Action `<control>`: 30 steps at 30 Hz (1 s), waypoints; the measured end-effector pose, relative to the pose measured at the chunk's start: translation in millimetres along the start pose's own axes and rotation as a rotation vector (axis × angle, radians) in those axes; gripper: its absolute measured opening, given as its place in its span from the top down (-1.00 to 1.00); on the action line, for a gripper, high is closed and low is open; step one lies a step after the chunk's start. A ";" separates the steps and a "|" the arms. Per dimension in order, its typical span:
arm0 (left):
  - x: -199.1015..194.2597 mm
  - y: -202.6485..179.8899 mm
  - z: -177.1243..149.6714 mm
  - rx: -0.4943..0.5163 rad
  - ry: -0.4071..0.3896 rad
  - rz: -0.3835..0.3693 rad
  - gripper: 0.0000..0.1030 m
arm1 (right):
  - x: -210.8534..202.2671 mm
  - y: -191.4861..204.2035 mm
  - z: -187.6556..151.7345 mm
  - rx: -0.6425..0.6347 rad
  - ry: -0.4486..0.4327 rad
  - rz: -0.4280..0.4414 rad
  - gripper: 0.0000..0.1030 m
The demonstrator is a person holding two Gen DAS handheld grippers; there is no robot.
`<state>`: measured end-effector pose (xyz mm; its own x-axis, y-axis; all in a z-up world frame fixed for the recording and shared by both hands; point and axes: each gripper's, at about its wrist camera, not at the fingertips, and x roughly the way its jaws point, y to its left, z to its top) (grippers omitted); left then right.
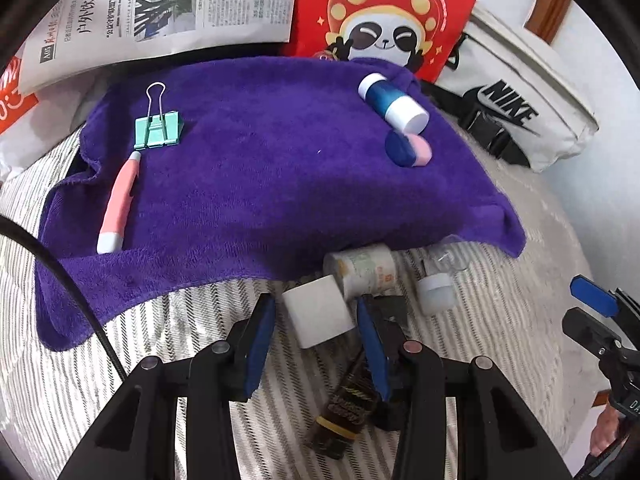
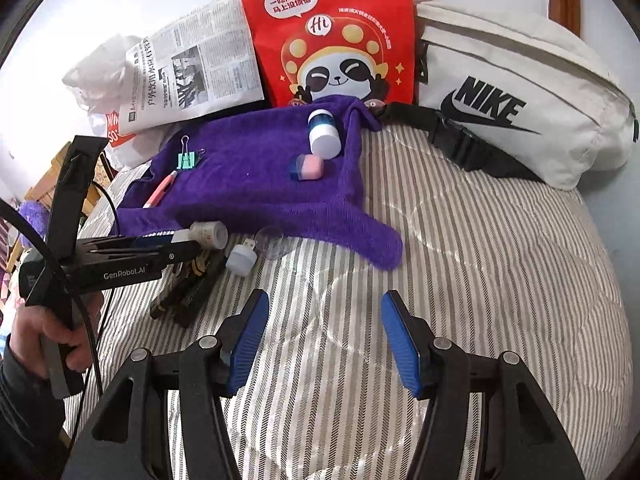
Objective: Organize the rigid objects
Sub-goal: 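Grasp the white plug adapter with the left gripper, then lift the adapter with the left gripper while the right moves toward the clear cup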
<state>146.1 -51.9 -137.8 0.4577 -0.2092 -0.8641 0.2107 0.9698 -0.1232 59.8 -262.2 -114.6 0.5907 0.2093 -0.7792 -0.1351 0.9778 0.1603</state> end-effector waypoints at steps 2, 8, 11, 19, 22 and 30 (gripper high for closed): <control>-0.7 3.7 -3.2 0.007 0.002 0.024 0.17 | 2.9 -0.4 -4.7 0.002 0.013 0.006 -0.13; -3.1 7.7 -5.5 -0.001 0.000 0.049 0.17 | 11.4 -3.6 -15.9 0.014 0.046 0.024 -0.13; 1.4 0.9 -0.9 0.014 -0.008 0.069 0.18 | 15.7 -3.3 -16.9 0.013 0.058 0.026 -0.13; 0.5 -2.9 -5.4 0.075 -0.022 0.108 0.49 | 22.8 1.8 -13.9 0.001 0.069 0.035 -0.13; -5.7 9.4 -11.6 0.052 -0.025 0.106 0.49 | 30.9 9.1 -6.7 -0.018 0.067 0.037 -0.13; -29.1 64.7 -40.0 -0.021 -0.030 0.176 0.49 | 54.9 22.7 17.3 -0.031 0.046 0.040 -0.12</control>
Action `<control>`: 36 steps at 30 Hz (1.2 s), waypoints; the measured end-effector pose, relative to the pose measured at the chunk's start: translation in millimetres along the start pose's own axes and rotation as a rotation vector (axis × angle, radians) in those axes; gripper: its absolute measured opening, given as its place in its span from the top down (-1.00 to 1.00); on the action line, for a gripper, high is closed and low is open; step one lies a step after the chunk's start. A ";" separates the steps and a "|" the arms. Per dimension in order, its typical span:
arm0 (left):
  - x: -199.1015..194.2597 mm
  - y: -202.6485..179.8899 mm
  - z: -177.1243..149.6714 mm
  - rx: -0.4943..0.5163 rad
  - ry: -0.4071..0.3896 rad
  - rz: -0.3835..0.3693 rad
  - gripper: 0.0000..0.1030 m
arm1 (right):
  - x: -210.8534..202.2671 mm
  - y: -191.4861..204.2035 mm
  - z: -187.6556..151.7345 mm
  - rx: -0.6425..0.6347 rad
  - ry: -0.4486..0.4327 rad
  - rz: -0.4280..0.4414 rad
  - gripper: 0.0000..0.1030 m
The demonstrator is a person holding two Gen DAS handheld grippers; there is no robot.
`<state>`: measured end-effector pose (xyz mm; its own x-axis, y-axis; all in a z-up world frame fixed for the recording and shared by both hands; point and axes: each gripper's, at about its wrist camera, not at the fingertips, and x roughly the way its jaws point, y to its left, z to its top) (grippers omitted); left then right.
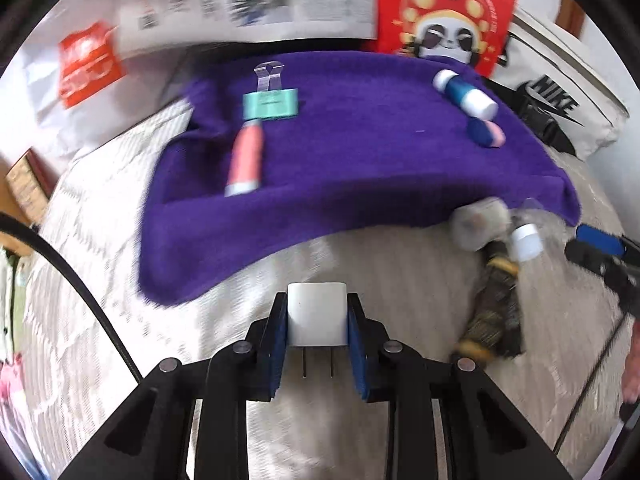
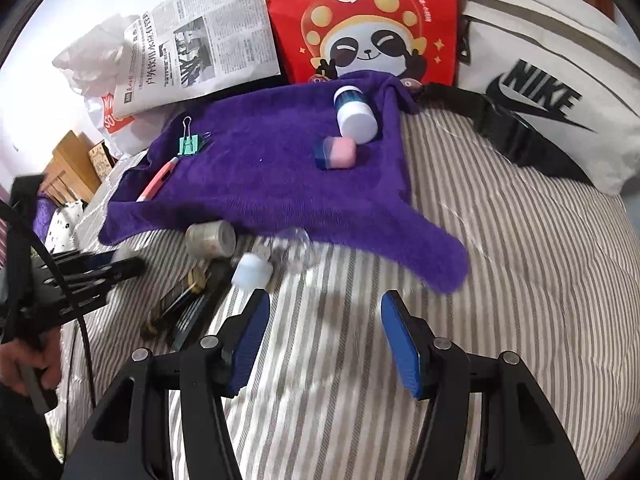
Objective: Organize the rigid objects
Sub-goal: 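Lift the adapter with the left gripper while the right moves toward the clear cup, then grasp the clear plastic cup with the right gripper while the left holds the adapter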
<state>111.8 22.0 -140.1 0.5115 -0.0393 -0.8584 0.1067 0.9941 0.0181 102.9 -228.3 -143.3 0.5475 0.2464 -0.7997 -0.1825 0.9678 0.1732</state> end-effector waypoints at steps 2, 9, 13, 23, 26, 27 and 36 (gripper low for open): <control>-3.9 14.3 -7.9 -0.037 -0.005 -0.015 0.49 | 7.8 4.3 3.7 -0.028 0.004 -0.012 -0.10; -5.9 19.3 -14.9 -0.046 -0.014 -0.015 0.49 | 31.2 18.2 10.9 -0.088 0.014 -0.061 -0.02; -6.1 13.7 -15.4 -0.023 -0.023 0.007 0.49 | 38.4 26.3 16.2 -0.109 0.001 -0.077 -0.02; -7.1 15.4 -17.7 -0.025 -0.051 -0.002 0.48 | 44.8 33.0 18.6 -0.122 -0.037 -0.120 0.48; -7.9 16.0 -18.9 -0.023 -0.060 -0.004 0.48 | 34.8 29.1 13.3 -0.105 -0.022 -0.113 0.48; -8.1 15.7 -19.1 -0.022 -0.063 -0.002 0.48 | 31.3 27.6 10.8 -0.100 -0.018 -0.107 0.48; -9.3 14.8 -22.2 -0.033 -0.098 0.004 0.48 | 29.8 32.6 -6.9 -0.143 -0.043 -0.143 0.48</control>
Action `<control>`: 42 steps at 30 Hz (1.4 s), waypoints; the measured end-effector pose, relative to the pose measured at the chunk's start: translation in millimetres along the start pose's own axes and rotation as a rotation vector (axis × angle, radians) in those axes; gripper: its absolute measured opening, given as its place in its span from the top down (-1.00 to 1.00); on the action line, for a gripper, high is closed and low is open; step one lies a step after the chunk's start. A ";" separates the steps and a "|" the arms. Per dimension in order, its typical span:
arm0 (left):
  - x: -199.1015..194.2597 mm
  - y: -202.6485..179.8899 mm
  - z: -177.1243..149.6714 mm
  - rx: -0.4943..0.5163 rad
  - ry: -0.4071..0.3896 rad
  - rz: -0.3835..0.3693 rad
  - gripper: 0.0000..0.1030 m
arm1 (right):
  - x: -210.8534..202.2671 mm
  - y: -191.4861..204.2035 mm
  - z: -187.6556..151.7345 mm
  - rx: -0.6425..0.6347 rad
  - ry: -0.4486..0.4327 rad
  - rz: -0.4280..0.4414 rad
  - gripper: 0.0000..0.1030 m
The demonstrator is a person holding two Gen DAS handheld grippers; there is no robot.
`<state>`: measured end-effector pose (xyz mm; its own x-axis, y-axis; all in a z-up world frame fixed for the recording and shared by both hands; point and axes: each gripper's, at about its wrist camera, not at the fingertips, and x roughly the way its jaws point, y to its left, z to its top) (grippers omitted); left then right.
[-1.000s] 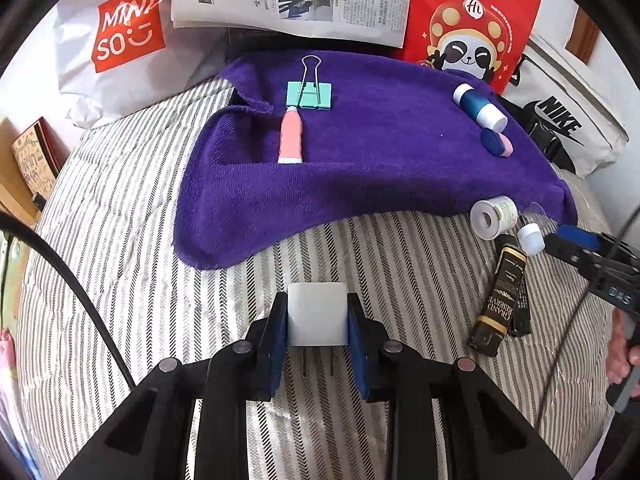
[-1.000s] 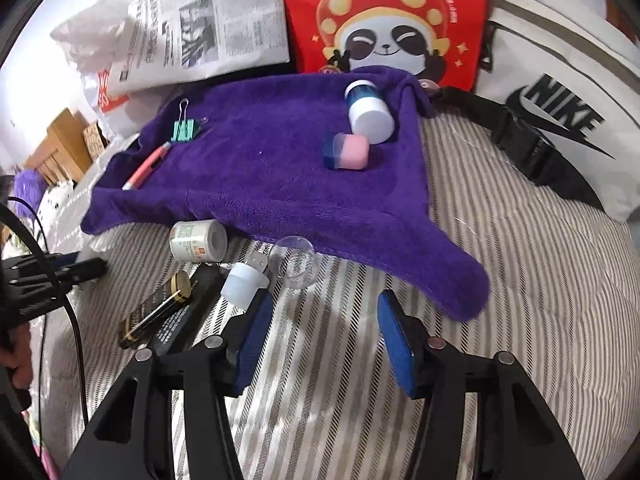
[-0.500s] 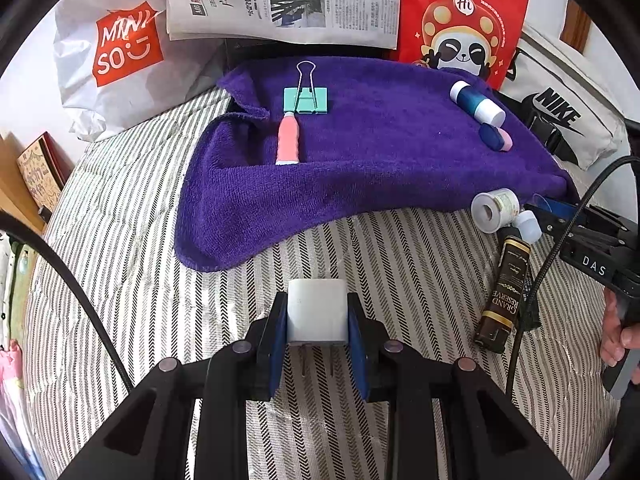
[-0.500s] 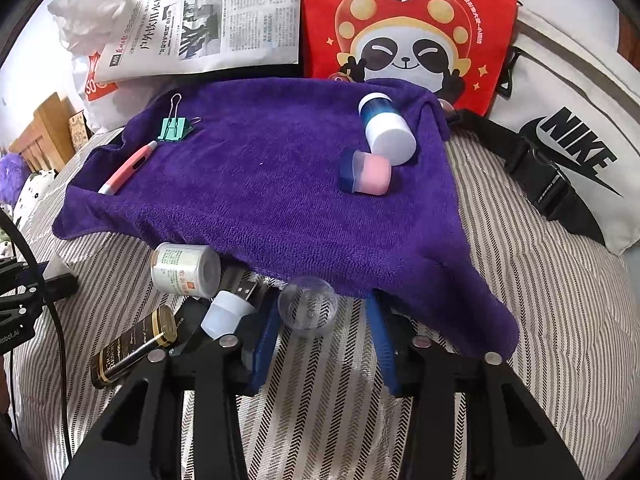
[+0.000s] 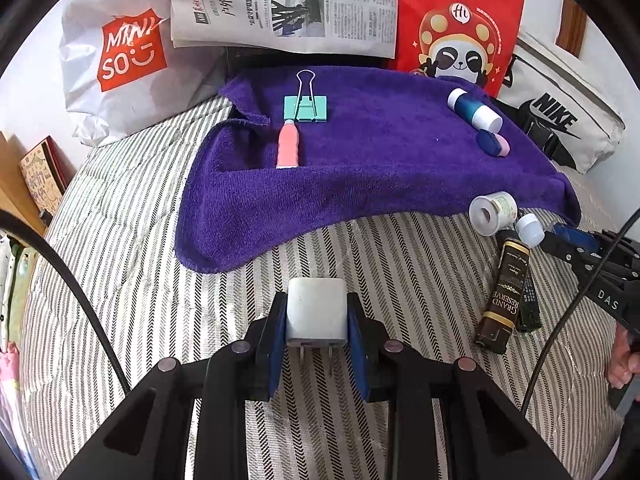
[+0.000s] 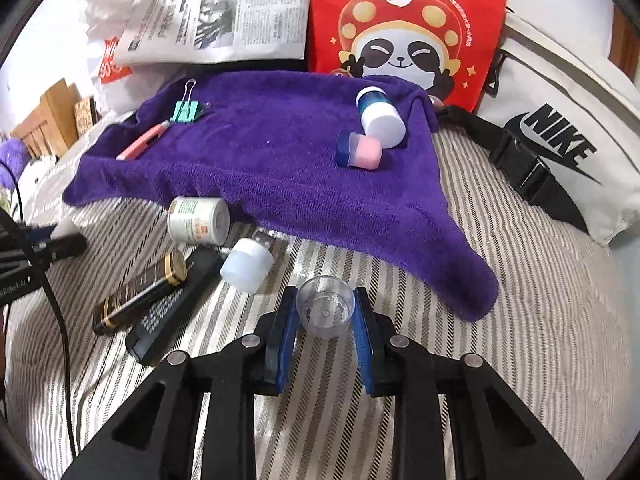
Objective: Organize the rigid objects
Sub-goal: 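Grasp the clear plastic cup with the right gripper while the left holds the adapter, then set the cup beside the pink-and-blue case with the right gripper while the left carries the adapter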
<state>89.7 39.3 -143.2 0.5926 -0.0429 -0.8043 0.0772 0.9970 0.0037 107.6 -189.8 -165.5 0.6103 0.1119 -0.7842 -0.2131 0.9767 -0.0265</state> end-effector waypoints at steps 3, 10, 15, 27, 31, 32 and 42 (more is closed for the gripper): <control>-0.1 -0.9 0.1 -0.002 -0.004 0.007 0.48 | 0.2 -0.2 -1.8 0.005 -0.015 -0.001 0.48; -2.1 9.4 1.9 -0.048 0.017 -0.049 0.49 | -0.3 0.0 2.0 0.005 0.027 0.003 0.48; -10.7 13.2 0.3 -0.086 0.021 -0.106 0.49 | -12.1 -2.7 2.3 -0.023 0.031 0.045 0.48; -24.8 7.7 13.6 -0.073 -0.005 -0.159 0.49 | -49.9 -18.4 27.9 -0.020 -0.049 0.053 0.48; -30.1 9.2 23.3 -0.069 -0.017 -0.182 0.49 | -44.7 -23.0 31.9 -0.008 -0.037 0.055 0.48; -30.7 9.8 27.7 -0.063 -0.020 -0.184 0.49 | -43.5 -23.3 33.2 -0.008 -0.036 0.053 0.48; -25.3 15.0 70.3 -0.029 -0.049 -0.186 0.49 | -31.3 -37.0 55.1 0.046 -0.050 0.074 0.48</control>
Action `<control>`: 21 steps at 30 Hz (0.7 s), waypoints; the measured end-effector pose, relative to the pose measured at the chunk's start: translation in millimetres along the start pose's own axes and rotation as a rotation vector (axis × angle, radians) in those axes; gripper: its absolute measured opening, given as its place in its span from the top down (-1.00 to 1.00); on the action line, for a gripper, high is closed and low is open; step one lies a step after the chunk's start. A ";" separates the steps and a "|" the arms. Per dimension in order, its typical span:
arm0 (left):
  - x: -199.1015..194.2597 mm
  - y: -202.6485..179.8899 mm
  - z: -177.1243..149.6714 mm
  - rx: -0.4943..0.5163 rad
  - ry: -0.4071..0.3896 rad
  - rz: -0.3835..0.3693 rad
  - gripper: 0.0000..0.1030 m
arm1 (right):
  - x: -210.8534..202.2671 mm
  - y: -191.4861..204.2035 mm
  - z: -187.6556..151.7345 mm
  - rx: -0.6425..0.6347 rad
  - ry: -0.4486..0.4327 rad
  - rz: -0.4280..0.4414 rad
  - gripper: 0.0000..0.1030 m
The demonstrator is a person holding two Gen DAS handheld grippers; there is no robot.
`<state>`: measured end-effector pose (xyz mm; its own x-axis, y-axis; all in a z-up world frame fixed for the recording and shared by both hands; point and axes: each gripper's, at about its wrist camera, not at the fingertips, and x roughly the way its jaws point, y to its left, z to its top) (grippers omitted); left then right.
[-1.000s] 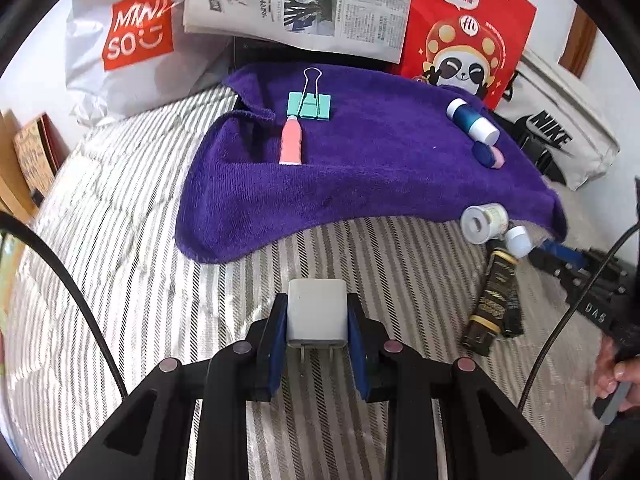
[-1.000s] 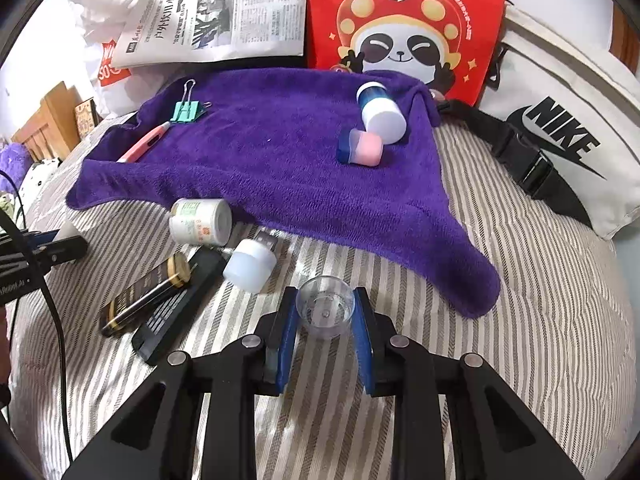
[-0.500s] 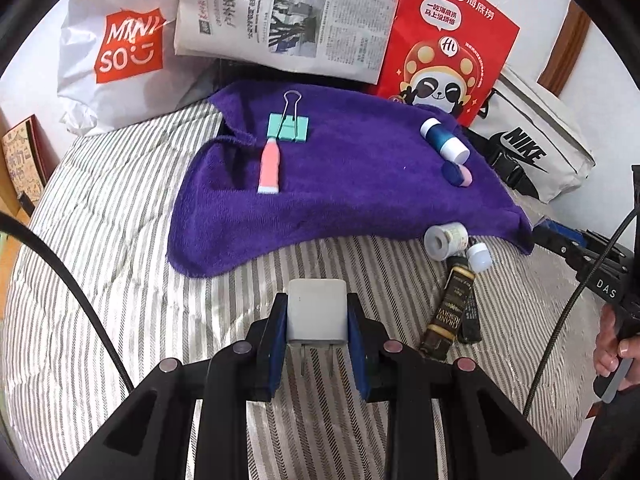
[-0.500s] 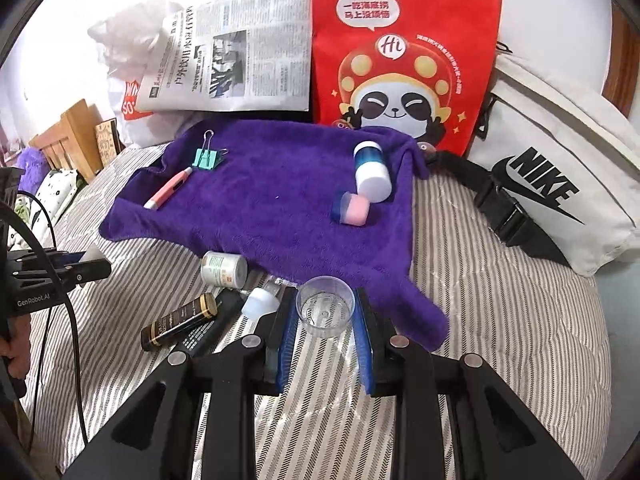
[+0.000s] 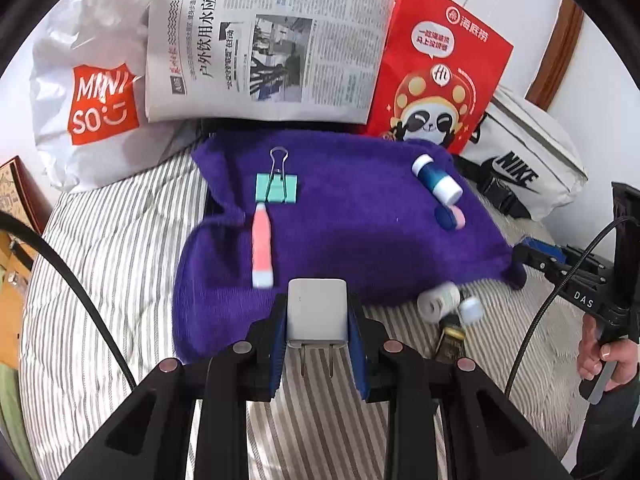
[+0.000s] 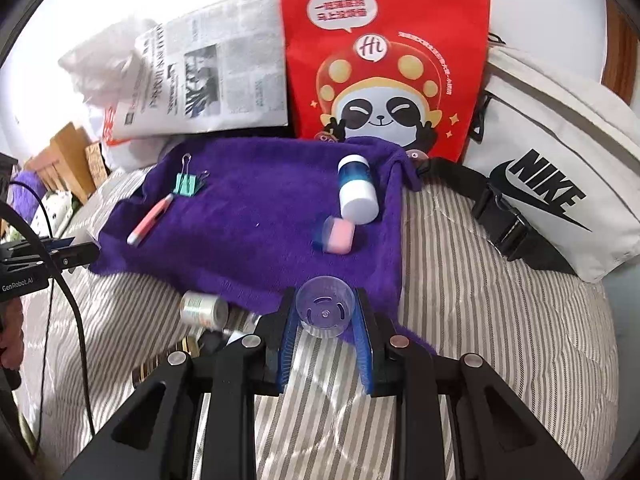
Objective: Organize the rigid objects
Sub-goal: 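Set the cup beside the pink-and-blue case with the right gripper while the left carries the adapter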
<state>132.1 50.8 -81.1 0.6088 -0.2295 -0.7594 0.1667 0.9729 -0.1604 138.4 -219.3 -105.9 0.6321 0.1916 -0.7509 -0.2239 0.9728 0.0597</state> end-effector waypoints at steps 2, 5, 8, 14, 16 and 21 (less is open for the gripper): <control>2.0 2.3 5.8 -0.008 -0.006 -0.005 0.49 | 3.0 -4.0 4.2 0.013 -0.001 0.006 0.48; 5.1 4.6 12.4 -0.009 -0.008 -0.003 0.49 | 9.3 -6.6 9.5 0.013 0.003 -0.003 0.48; 8.9 8.0 18.2 -0.015 -0.005 0.000 0.49 | 16.0 -8.3 13.4 0.010 0.006 -0.004 0.48; 19.3 12.4 24.7 -0.030 0.009 -0.001 0.49 | 34.5 -7.6 15.7 0.001 0.029 0.004 0.48; 24.3 13.4 26.2 -0.038 0.016 -0.001 0.49 | 43.4 -7.7 17.1 -0.002 0.048 0.004 0.48; 32.0 15.4 27.9 -0.041 0.022 -0.012 0.49 | 62.5 -4.0 21.7 -0.021 0.088 0.007 0.48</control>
<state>175.8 57.7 -90.3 0.5893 -0.2414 -0.7710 0.1423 0.9704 -0.1950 194.9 -208.5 -138.7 0.5631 0.1849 -0.8055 -0.2437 0.9685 0.0519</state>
